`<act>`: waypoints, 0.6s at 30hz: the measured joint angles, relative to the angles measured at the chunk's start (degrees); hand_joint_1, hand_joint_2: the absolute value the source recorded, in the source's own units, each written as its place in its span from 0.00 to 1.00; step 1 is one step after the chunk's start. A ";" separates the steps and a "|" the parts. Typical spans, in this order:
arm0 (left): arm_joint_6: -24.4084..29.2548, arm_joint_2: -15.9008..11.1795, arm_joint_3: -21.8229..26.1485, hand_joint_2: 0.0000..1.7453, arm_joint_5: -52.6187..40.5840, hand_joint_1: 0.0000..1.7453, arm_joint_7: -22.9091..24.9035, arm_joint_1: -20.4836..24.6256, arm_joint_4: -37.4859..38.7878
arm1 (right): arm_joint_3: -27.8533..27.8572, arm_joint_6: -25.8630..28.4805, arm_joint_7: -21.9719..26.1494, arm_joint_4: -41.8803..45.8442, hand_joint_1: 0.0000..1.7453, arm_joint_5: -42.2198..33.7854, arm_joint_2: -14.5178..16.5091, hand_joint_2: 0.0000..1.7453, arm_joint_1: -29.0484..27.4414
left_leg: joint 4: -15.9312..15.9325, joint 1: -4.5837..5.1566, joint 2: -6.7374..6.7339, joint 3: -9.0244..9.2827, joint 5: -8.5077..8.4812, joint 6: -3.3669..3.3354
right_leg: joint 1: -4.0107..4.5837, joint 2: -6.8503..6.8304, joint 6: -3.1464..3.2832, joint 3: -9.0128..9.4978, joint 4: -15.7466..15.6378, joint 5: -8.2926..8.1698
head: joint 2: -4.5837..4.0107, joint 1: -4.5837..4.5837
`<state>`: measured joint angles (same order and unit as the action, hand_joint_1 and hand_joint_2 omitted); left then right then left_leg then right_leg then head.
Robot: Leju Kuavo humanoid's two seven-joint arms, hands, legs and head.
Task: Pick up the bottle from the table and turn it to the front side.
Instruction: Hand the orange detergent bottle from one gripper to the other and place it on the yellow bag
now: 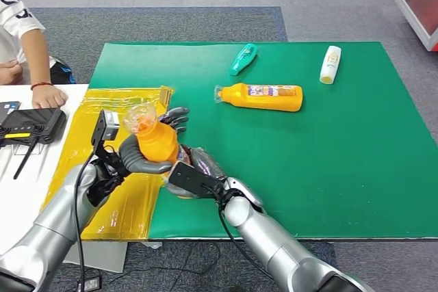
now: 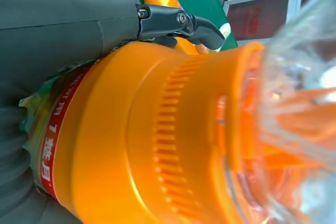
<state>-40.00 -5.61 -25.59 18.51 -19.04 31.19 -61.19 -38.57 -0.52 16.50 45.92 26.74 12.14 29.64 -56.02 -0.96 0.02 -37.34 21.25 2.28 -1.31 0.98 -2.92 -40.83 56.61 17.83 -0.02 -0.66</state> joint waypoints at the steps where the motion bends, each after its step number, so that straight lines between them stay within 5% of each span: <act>1: 0.02 -0.06 0.03 1.00 0.00 0.00 0.00 -0.01 -0.29 | 0.01 0.00 0.01 -0.03 1.00 0.04 0.01 1.00 0.00 | 0.00 0.00 0.00 0.00 0.00 0.00 | 0.00 0.00 0.00 0.00 0.00 0.00 | 0.00 0.00; 18: 0.48 -0.74 0.17 1.00 0.02 0.00 0.37 -0.04 -3.81 | 0.16 -0.07 0.00 -0.24 1.00 0.42 0.10 1.00 -0.13 | 0.00 0.00 0.00 -0.01 0.01 -0.01 | 0.00 0.00 0.00 -0.01 0.00 0.00 | 0.00 0.01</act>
<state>-39.52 -6.35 -25.42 18.53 -18.67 31.16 -65.00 -38.40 -0.59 16.50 45.68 27.16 12.24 29.52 -56.02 -0.96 0.02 -37.35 21.25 2.27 -1.31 0.98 -2.92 -40.84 56.61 17.83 -0.02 -0.64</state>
